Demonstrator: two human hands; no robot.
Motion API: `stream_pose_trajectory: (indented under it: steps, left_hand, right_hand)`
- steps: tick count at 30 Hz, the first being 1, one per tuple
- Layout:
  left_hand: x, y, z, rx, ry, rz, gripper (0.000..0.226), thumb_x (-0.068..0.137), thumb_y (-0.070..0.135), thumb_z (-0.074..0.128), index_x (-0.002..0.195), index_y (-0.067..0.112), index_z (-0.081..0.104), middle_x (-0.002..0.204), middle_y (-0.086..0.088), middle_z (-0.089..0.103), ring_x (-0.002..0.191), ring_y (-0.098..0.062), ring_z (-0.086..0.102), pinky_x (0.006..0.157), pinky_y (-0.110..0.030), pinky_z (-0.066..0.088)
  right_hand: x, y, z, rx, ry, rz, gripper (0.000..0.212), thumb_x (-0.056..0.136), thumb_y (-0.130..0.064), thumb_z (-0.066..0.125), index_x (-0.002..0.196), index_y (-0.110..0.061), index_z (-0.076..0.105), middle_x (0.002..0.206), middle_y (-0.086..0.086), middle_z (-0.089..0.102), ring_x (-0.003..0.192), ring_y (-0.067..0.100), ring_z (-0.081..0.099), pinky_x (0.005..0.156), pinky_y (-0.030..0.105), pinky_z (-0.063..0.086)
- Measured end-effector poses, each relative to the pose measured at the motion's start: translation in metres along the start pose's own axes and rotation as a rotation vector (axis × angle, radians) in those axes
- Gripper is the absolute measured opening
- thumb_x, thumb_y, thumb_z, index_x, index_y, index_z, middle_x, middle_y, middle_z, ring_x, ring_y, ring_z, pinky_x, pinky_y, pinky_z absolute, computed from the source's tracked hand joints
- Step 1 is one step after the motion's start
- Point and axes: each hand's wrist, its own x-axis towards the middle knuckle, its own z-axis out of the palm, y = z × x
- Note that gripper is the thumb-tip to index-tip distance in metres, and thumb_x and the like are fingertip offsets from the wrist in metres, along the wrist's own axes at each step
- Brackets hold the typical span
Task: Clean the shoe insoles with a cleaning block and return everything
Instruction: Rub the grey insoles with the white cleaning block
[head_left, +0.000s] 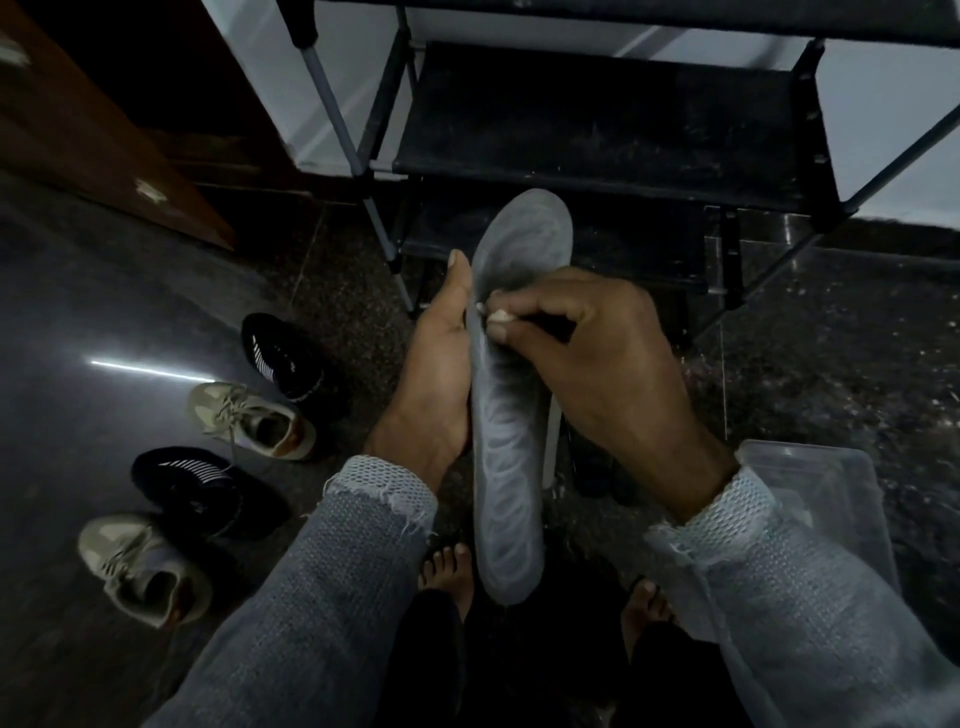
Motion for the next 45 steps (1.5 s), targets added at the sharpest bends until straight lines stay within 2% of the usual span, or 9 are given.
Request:
stream_pose_trajectory:
  steps: [4,11,18,25,28,32,34,39,45]
  left_hand:
    - [0.001,0.002,0.000,0.014,0.032,0.027,0.061,0.101,0.053,0.026,0.111,0.004,0.062,0.098,-0.014,0.074,0.090,-0.022,0.072,0.073,-0.029,0.059]
    - [-0.001,-0.002,0.003,-0.003,0.007,0.002,0.062,0.101,0.054,0.025,0.111,0.005,0.062,0.096,-0.013,0.073,0.089,-0.021,0.072,0.075,-0.029,0.059]
    - [0.000,0.003,-0.001,0.039,0.070,0.047,0.061,0.101,0.052,0.028,0.102,0.005,0.066,0.093,-0.012,0.075,0.086,-0.020,0.073,0.068,-0.027,0.059]
    - [0.000,-0.001,0.002,-0.008,0.034,0.004,0.065,0.100,0.056,0.027,0.121,0.003,0.059,0.108,-0.017,0.071,0.098,-0.025,0.070,0.084,-0.033,0.058]
    - [0.001,0.000,0.001,-0.003,0.051,0.026,0.063,0.101,0.053,0.027,0.115,0.003,0.062,0.103,-0.015,0.072,0.093,-0.023,0.072,0.076,-0.031,0.059]
    - [0.002,0.002,-0.001,0.008,0.072,0.079,0.066,0.102,0.049,0.027,0.088,0.005,0.074,0.089,-0.013,0.075,0.081,-0.020,0.074,0.062,-0.026,0.058]
    - [0.003,0.001,-0.001,0.006,0.069,0.077,0.068,0.102,0.050,0.027,0.086,0.006,0.076,0.088,-0.013,0.075,0.081,-0.020,0.074,0.064,-0.027,0.059]
    - [0.001,-0.002,0.001,-0.018,0.037,0.021,0.062,0.100,0.054,0.027,0.113,0.004,0.062,0.098,-0.014,0.073,0.090,-0.022,0.072,0.072,-0.030,0.059]
    - [0.001,0.003,-0.001,-0.014,0.060,0.076,0.064,0.102,0.050,0.028,0.091,0.005,0.073,0.091,-0.013,0.075,0.083,-0.021,0.074,0.064,-0.028,0.059]
  right_hand:
    - [0.003,-0.004,-0.006,0.018,-0.189,0.014,0.012,0.081,-0.008,0.075,0.091,-0.013,0.077,0.086,-0.015,0.068,0.086,-0.002,0.066,0.083,0.016,0.053]
    - [0.000,-0.002,0.006,-0.077,0.137,-0.019,0.009,0.084,-0.010,0.072,0.091,-0.013,0.076,0.089,-0.004,0.070,0.084,0.003,0.064,0.080,0.014,0.050]
    - [0.002,-0.008,-0.011,0.006,-0.294,0.012,0.010,0.080,-0.007,0.075,0.086,-0.015,0.077,0.085,-0.013,0.070,0.083,-0.002,0.066,0.080,0.013,0.051]
    - [0.000,-0.006,0.005,-0.065,0.040,0.020,0.007,0.084,-0.013,0.072,0.089,-0.016,0.076,0.087,-0.008,0.068,0.083,0.001,0.062,0.078,0.011,0.048]
    - [0.002,-0.008,-0.004,-0.025,-0.104,0.033,0.008,0.083,-0.012,0.074,0.089,-0.016,0.076,0.084,-0.014,0.067,0.084,-0.001,0.064,0.079,0.010,0.049]
    - [0.002,-0.011,-0.011,-0.035,-0.344,0.012,0.009,0.082,-0.010,0.075,0.088,-0.016,0.077,0.080,-0.019,0.066,0.085,-0.004,0.065,0.081,0.011,0.050]
    - [0.001,-0.010,-0.007,-0.033,-0.259,0.021,0.007,0.083,-0.011,0.073,0.088,-0.015,0.076,0.081,-0.016,0.067,0.085,-0.002,0.064,0.080,0.012,0.050]
    - [0.000,-0.005,0.005,-0.042,0.022,0.028,0.006,0.085,-0.010,0.071,0.088,-0.014,0.075,0.087,-0.006,0.068,0.084,0.001,0.061,0.077,0.009,0.047]
    - [0.002,-0.010,-0.012,0.003,-0.374,0.015,0.008,0.082,-0.011,0.074,0.089,-0.015,0.076,0.082,-0.019,0.067,0.084,-0.007,0.064,0.078,0.005,0.047]
